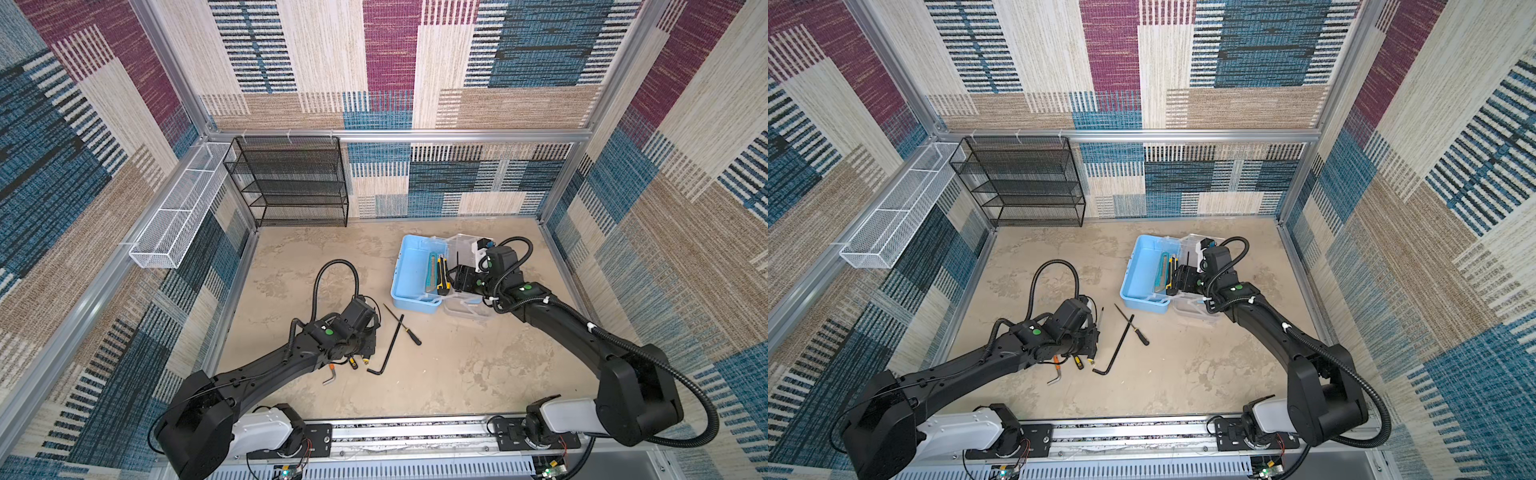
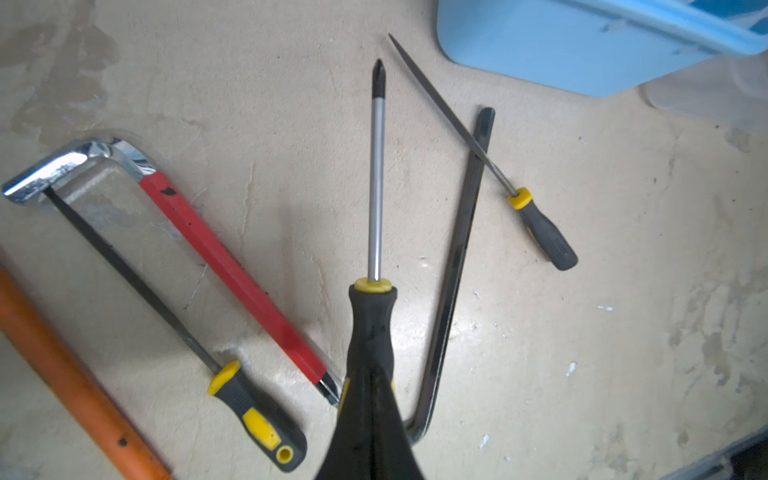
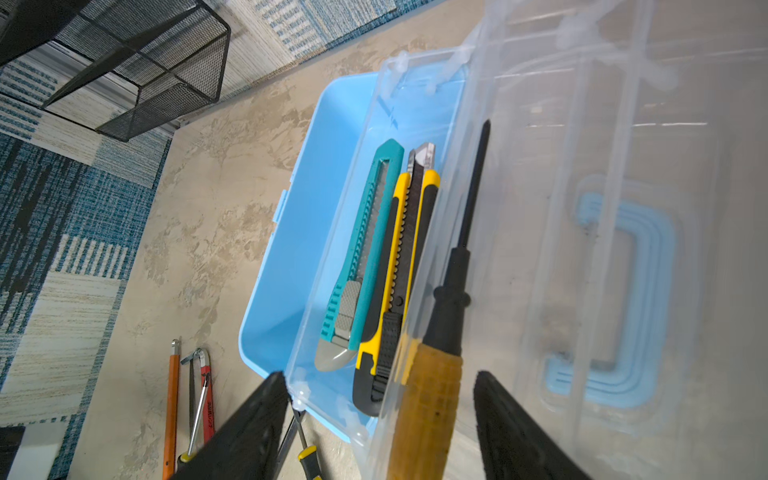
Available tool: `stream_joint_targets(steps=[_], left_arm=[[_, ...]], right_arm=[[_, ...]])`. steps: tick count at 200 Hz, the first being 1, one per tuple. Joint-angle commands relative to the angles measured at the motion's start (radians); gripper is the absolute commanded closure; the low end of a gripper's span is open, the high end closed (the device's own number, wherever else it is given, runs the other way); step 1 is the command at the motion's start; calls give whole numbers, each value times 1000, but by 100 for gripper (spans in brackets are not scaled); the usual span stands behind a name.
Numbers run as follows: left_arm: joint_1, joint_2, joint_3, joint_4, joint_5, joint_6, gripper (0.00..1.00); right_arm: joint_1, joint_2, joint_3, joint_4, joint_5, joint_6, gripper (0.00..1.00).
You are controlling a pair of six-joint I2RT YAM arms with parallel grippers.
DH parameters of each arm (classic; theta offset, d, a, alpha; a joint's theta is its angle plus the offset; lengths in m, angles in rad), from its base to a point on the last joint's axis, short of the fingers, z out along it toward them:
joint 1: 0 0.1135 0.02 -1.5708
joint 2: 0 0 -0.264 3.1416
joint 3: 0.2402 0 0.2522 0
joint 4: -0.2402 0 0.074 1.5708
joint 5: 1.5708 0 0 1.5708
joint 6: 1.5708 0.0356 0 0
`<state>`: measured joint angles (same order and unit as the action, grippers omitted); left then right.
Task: Pack the tool kit
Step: 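Lift the black-yellow screwdriver with the left gripper while the right withdraws, then carry the black-yellow screwdriver over the box and lower it beside the wooden screwdriver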
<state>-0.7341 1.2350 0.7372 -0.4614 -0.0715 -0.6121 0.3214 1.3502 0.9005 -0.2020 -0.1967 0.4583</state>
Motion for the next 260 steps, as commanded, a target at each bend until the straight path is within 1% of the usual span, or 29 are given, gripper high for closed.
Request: stream_joint_targets(steps=[1,40,105,135,169,216,260], left_arm=[[0,8,37,26,6,25,100],[0,43,124,38,37,48,100],[1,177,300,118,144,72,100],[-1,277,421,157,233,69,100],[-4,406,569,187,322,56,100],[-22,568,769,205,397,22,100],[-40,705,926,240,455,-45,100]], right_arm=[[2,-38,-14,44,36,-12,25],[-8,-110,-49,50,71,-41,21],[-98,-252,-196,119,69,-41,15],[-133,-310,-262,143,82,-28,12],[-181,-368,-354,180,63,11,12],[-224,-471,-447,191,59,43,10],[-243,-503,-493,185,50,50,10]])
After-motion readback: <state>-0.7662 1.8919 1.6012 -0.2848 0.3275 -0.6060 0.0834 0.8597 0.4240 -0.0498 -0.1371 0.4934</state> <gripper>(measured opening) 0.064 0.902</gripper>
